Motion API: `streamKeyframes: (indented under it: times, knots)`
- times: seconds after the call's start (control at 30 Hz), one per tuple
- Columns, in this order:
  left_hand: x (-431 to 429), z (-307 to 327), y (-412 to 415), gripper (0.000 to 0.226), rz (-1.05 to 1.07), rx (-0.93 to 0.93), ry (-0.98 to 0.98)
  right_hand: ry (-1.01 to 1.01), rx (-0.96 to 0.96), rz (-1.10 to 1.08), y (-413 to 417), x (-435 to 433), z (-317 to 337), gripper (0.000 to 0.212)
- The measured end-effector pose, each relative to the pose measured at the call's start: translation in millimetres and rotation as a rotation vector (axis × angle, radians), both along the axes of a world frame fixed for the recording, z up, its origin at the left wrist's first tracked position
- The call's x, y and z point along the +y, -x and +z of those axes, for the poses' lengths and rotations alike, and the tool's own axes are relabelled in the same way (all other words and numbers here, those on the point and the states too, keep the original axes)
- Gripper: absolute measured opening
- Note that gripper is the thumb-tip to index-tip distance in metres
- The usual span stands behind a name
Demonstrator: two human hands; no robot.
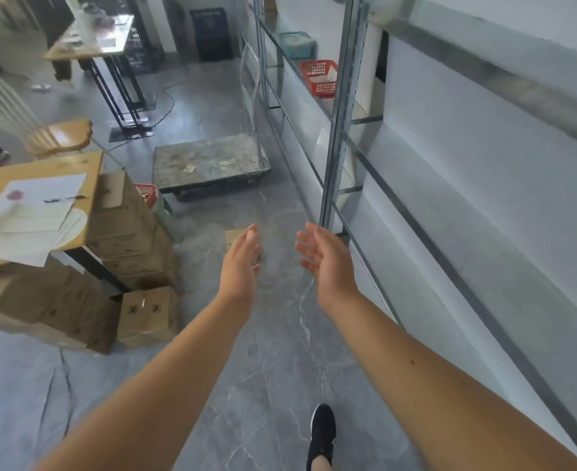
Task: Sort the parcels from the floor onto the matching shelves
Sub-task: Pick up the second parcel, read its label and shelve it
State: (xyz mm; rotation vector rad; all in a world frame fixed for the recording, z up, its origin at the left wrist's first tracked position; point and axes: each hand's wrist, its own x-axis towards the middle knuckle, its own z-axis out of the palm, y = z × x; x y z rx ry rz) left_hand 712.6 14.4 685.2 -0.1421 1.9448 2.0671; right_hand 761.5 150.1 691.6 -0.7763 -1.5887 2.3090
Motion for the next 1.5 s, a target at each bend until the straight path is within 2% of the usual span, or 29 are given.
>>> streamKeyframes:
  times: [0.17,0.3,0.57,0.73,1.13,1.5]
  knots:
    - [19,2,64,0.045,0.075,0.041,0.09,0.01,-0.002,0.063,73,31,-1,0.02]
    - [34,3,100,0.045,0.108,0.068,0.133,0.006,0.002,0.128,120,48,-1,0.021]
    - [50,7,171,0.044,0.172,0.052,0.11,-0.006,-0.01,0.176,202,59,-2,0.016]
    - [44,-6,227,0.044,0.146,0.061,0.126,-0.01,-0.032,0.178,260,54,-13,0.021]
    - [16,-22,403,0.045,0.07,0.012,0.124,0.003,-0.056,0.109,424,20,-23,0.016]
    - [29,-52,513,0.044,0.104,-0.108,0.121,0.024,-0.135,0.13,537,29,-55,0.017]
